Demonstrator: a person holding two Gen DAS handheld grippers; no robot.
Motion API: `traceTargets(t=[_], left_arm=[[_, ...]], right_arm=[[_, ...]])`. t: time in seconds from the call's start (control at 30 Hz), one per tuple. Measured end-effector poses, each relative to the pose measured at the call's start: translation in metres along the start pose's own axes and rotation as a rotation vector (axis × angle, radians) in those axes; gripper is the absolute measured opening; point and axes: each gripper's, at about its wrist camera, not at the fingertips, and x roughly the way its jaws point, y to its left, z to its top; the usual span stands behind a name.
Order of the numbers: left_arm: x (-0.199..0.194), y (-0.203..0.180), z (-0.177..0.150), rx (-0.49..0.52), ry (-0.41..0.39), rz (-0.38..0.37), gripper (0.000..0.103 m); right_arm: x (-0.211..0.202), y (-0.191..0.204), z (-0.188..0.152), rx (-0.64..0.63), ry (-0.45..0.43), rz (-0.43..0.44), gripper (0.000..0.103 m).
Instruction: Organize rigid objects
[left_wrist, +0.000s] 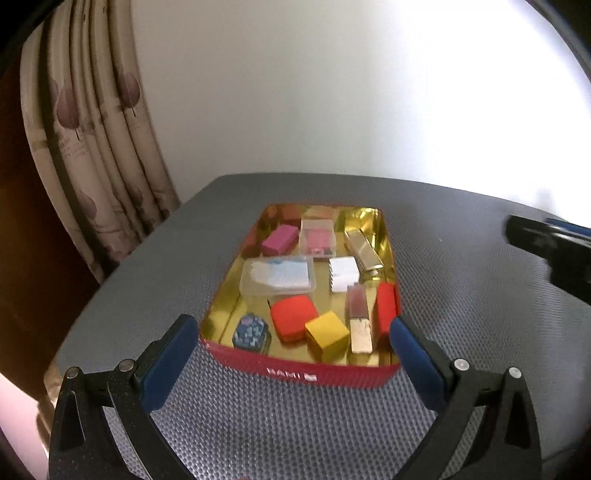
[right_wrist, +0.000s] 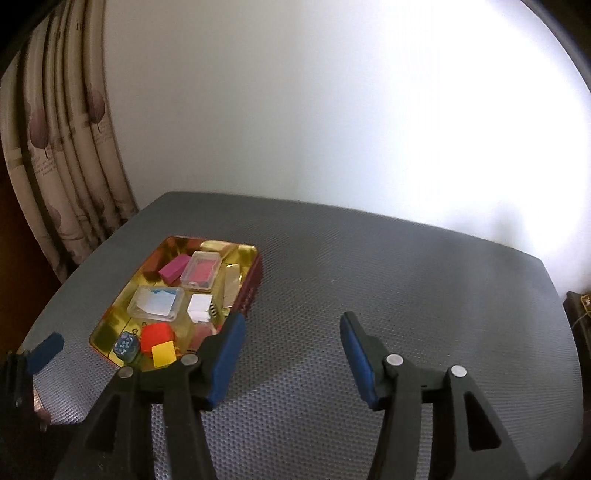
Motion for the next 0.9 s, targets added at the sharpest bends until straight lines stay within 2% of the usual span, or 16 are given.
traceTargets(t=[0.27, 0.47, 0.67, 0.9], left_arm=[[-0.007, -0.004, 0.013, -0.024, -0.017, 0.009, 0.103], [-0.017, 0.007, 0.016, -0.066, -0.05, 0.093, 0.103], [-0.017, -0.002, 0.023, -0.059, -0.072, 0.078, 0.103], [0.008, -0.018, 0.021, -0.079, -0.015, 0.038, 0.103]], right_arm=[[-0.017, -0.027, -0.002, 0.057, -0.028, 0.023, 0.058], [-0.027, -0.033, -0.005, 0.055, -0.043, 0.047, 0.059], [-0.033, -0.042, -0.009, 0.06, -0.049, 0.053, 0.06], [-0.035, -0.057, -0.011, 0.08, -0.05, 0.035, 0.06]])
